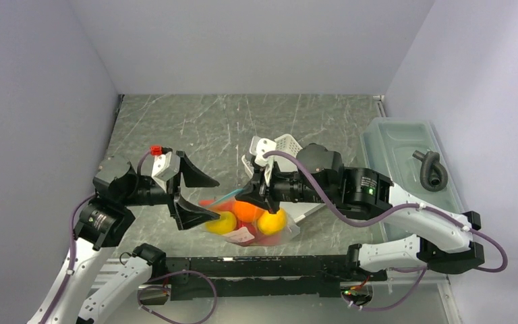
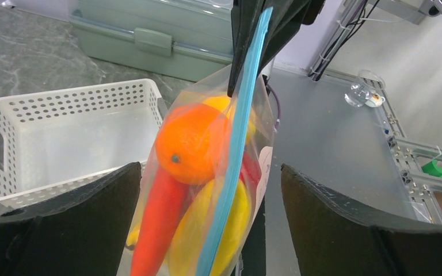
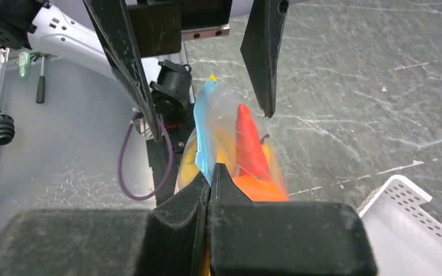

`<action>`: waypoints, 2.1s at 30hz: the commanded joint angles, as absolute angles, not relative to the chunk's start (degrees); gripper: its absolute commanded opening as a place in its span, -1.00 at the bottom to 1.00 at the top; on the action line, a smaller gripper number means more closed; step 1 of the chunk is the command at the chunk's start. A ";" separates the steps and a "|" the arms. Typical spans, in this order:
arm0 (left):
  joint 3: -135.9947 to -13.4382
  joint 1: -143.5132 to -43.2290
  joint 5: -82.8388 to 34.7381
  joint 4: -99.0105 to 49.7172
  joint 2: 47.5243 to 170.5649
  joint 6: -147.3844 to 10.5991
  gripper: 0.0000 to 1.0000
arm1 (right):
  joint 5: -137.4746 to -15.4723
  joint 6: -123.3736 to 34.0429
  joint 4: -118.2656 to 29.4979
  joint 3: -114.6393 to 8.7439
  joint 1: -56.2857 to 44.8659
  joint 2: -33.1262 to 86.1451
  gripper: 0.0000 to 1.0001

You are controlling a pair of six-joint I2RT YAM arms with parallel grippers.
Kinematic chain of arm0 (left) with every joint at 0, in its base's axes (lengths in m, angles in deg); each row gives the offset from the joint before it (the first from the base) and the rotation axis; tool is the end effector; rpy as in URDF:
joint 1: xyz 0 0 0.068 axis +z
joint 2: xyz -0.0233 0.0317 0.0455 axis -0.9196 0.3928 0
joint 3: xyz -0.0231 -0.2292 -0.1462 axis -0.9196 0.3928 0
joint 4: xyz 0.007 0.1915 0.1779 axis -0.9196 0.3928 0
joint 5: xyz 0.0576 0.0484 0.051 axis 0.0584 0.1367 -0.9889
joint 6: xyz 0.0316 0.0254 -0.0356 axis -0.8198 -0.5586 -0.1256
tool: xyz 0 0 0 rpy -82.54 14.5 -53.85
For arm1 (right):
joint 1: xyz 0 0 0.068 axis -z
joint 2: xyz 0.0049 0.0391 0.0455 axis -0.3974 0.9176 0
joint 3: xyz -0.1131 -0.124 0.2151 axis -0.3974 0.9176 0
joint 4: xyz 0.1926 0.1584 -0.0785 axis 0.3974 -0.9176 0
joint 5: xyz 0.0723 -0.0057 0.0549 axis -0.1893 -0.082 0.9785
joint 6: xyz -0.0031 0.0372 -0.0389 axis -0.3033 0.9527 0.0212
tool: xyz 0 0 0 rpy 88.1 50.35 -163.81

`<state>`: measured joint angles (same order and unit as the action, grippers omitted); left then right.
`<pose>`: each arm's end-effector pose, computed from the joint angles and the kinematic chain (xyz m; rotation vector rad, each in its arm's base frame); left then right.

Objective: Place the food in the zip-top bag and seal the zipper
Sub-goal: Place the zipper food storage bag at the center of the board.

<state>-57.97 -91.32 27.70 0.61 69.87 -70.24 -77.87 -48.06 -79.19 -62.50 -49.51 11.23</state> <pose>0.0876 -0.0738 0.4004 1.0338 1.4398 -1.2893 0.0633 0.2192 0.4620 -1.1930 1.5772 1.0047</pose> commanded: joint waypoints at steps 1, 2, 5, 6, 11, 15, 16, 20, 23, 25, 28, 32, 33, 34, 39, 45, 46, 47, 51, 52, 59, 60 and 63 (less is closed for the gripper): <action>-57.20 -91.22 30.50 -1.93 69.49 -70.94 0.87 | -76.94 -45.81 -73.91 -67.83 -49.24 12.15 -1.00; -56.98 -91.23 30.37 -1.77 69.40 -71.12 0.87 | -76.58 -45.59 -73.87 -68.22 -49.21 12.34 -1.00; -56.04 -91.24 30.22 -1.68 68.98 -71.25 0.84 | -75.60 -45.01 -73.85 -69.42 -49.27 12.83 -1.00; -55.74 -91.22 30.22 -1.76 68.84 -71.17 0.83 | -75.33 -44.86 -73.85 -69.76 -49.20 12.88 -1.00; -55.02 -91.22 30.00 -1.57 68.59 -71.28 0.72 | -74.16 -44.18 -73.76 -70.34 -49.18 12.98 -1.00; -55.06 -91.22 29.96 -0.92 69.04 -71.61 0.52 | -73.16 -43.77 -73.24 -70.00 -49.18 12.59 -1.00; -55.13 -91.22 30.18 -0.79 69.24 -71.77 0.40 | -73.07 -43.75 -73.23 -69.96 -49.18 12.53 -1.00; -56.05 -91.22 30.49 0.17 70.28 -72.14 -0.31 | -72.79 -43.58 -73.17 -69.74 -49.14 12.39 -1.00; -56.41 -91.27 30.60 0.52 71.01 -72.08 -0.97 | -72.85 -43.40 -72.69 -69.06 -49.18 11.95 -1.00; -56.42 -91.22 30.98 0.34 71.08 -71.89 -1.00 | -73.24 -43.39 -72.58 -68.73 -49.17 11.47 -1.00; -56.47 -91.23 31.11 -0.27 70.63 -71.60 -1.00 | -74.21 -43.55 -72.69 -68.51 -49.12 10.91 -1.00; -56.83 -91.22 30.20 -0.73 70.16 -71.15 -1.00 | -76.21 -43.57 -72.44 -67.49 -49.09 9.87 -1.00; -56.98 -91.22 29.96 -0.69 70.24 -71.06 -1.00 | -77.00 -43.55 -72.51 -67.30 -49.09 9.64 -1.00; -57.10 -91.22 29.65 -0.82 70.27 -71.04 -1.00 | -77.92 -43.53 -72.65 -67.17 -49.09 9.52 -1.00; -57.94 -91.22 26.54 -0.10 70.42 -71.24 -1.00 | -82.47 -43.38 -73.14 -66.45 -49.00 8.65 -0.83; -60.70 -91.22 20.95 4.36 71.37 -73.29 -1.00 | -87.18 -43.52 -73.32 -64.95 -48.79 6.52 -0.55; -61.11 -91.21 19.93 4.76 71.40 -73.51 -1.00 | -88.17 -43.37 -73.73 -64.90 -48.80 6.38 -0.49; -61.50 -91.22 18.19 5.16 71.36 -73.68 -1.00 | -89.09 -43.31 -74.02 -64.81 -48.78 6.23 -0.45; -62.97 -91.22 12.01 6.65 71.40 -74.18 -1.00 | -91.54 -43.22 -74.37 -63.81 -48.74 5.41 -0.34; -63.39 -91.22 9.97 7.19 71.44 -74.53 -1.00 | -92.05 -43.22 -74.44 -63.46 -48.74 5.11 -0.33; -65.73 -91.22 -6.42 10.81 72.99 -75.45 -1.00 | -96.94 -43.39 -74.73 -60.52 -48.65 3.19 -0.21; -66.17 -91.22 -9.03 11.14 73.14 -75.49 -1.00 | -97.53 -43.39 -74.61 -59.86 -48.65 2.79 -0.20; -66.98 -91.22 -15.01 11.39 73.61 -75.68 -1.00 | -98.91 -43.31 -74.19 -57.81 -48.52 1.65 -0.17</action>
